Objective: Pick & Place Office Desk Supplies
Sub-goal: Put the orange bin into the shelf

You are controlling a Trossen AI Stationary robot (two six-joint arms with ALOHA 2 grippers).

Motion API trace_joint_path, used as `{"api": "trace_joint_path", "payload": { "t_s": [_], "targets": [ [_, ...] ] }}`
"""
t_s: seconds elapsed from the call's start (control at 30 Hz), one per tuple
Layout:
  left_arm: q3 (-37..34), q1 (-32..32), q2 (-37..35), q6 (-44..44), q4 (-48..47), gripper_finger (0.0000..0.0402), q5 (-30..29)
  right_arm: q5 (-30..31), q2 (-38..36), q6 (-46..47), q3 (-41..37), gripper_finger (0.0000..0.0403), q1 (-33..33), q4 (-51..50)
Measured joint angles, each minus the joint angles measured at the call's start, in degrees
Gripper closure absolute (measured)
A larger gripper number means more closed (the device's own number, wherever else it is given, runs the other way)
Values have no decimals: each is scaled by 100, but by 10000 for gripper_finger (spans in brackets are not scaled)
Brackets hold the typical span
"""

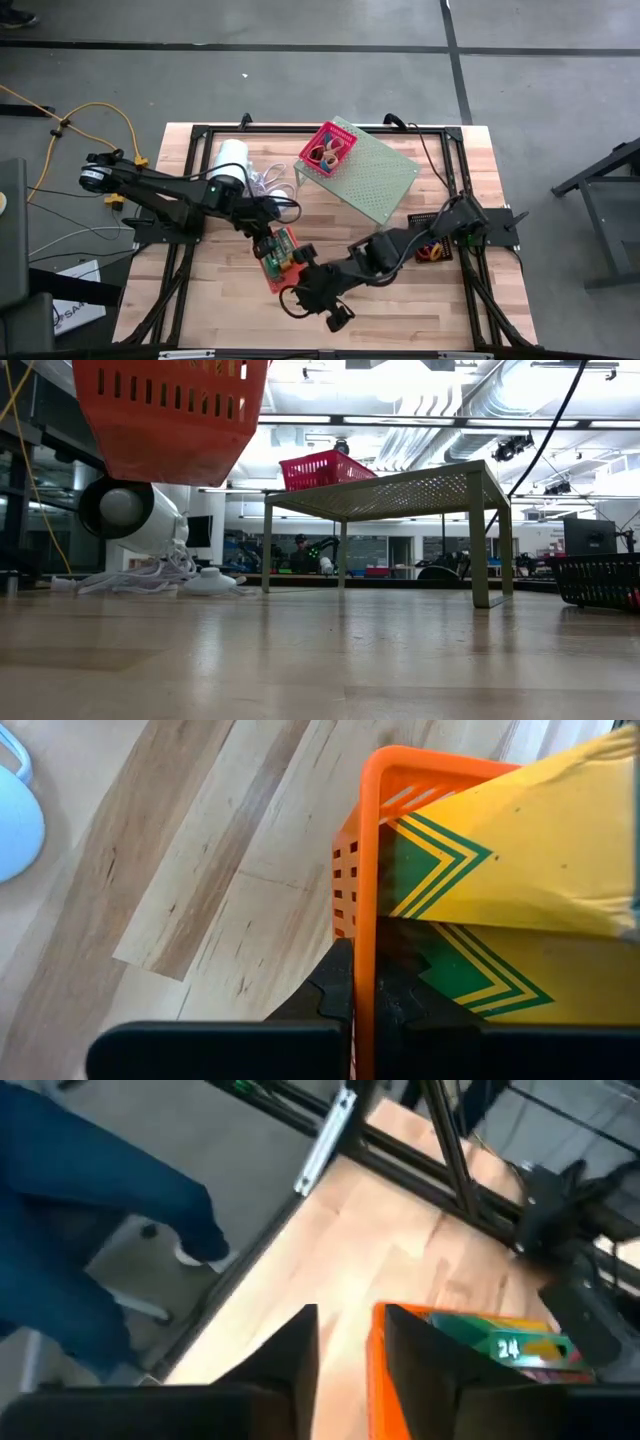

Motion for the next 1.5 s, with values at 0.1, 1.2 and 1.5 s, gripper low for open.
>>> {"api": "trace_joint_path", "payload": {
  "t_s": [0.1, 1.2, 1.5],
  "targets": [
    [0, -59, 0, -68, -2, 402, -1, 319, 47, 113, -17, 263, 53, -240],
    [9, -14, 216, -193, 291, 402, 151, -56, 610, 429, -20, 191, -309, -680],
    [9, 43, 216, -150, 491, 402, 170, -280, 610, 562, -17, 192, -367, -771]
  ]
}}
